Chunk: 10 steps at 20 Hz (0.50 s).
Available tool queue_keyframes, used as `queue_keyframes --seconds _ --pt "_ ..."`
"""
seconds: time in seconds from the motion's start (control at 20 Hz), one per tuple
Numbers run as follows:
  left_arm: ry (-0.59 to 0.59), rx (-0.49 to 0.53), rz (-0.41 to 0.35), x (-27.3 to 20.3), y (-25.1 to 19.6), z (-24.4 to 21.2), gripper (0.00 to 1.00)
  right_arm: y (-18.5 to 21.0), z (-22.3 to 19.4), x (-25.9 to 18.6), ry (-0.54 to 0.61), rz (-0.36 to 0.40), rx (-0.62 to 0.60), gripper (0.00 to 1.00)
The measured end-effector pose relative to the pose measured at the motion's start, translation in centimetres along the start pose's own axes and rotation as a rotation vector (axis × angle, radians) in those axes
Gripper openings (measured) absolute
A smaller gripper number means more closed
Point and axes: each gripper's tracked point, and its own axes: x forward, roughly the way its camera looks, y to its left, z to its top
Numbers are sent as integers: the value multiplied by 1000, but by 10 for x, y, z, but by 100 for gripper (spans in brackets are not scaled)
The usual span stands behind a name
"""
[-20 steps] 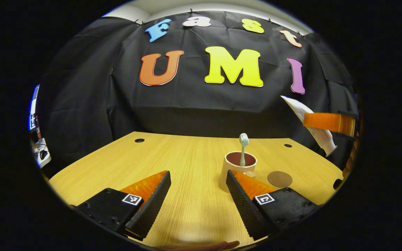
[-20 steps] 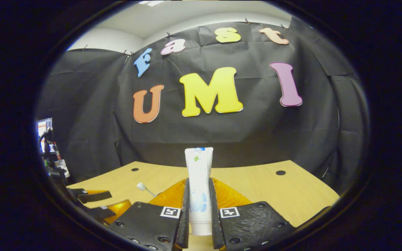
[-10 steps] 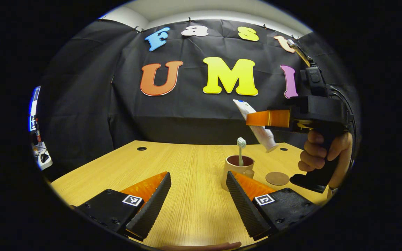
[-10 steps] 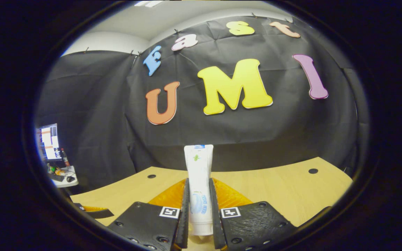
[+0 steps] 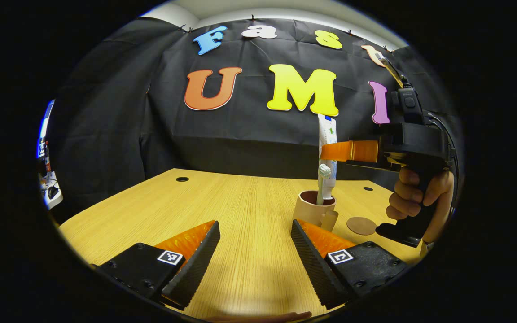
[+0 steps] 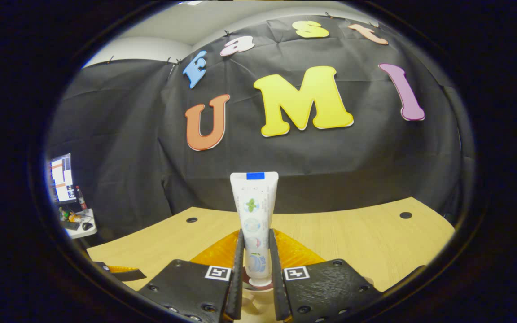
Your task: Put the toothbrush and toothpaste on the desktop into the cup, then pick up the cup and place it on the coaster on the desktop.
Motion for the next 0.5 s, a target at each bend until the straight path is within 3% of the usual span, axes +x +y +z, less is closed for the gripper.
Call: queue_keyframes --seconds 0.2,0.45,0.5 --pt "3 7 -1 -1 -3 1 100 3 2 -3 -4 13 -10 29" --pt "11 26 1 -1 -9 3 100 -4 17 -30 -46 16 -25 77" --pt "13 26 -3 0 -12 3 100 -6 21 -38 -52 15 -21 79"
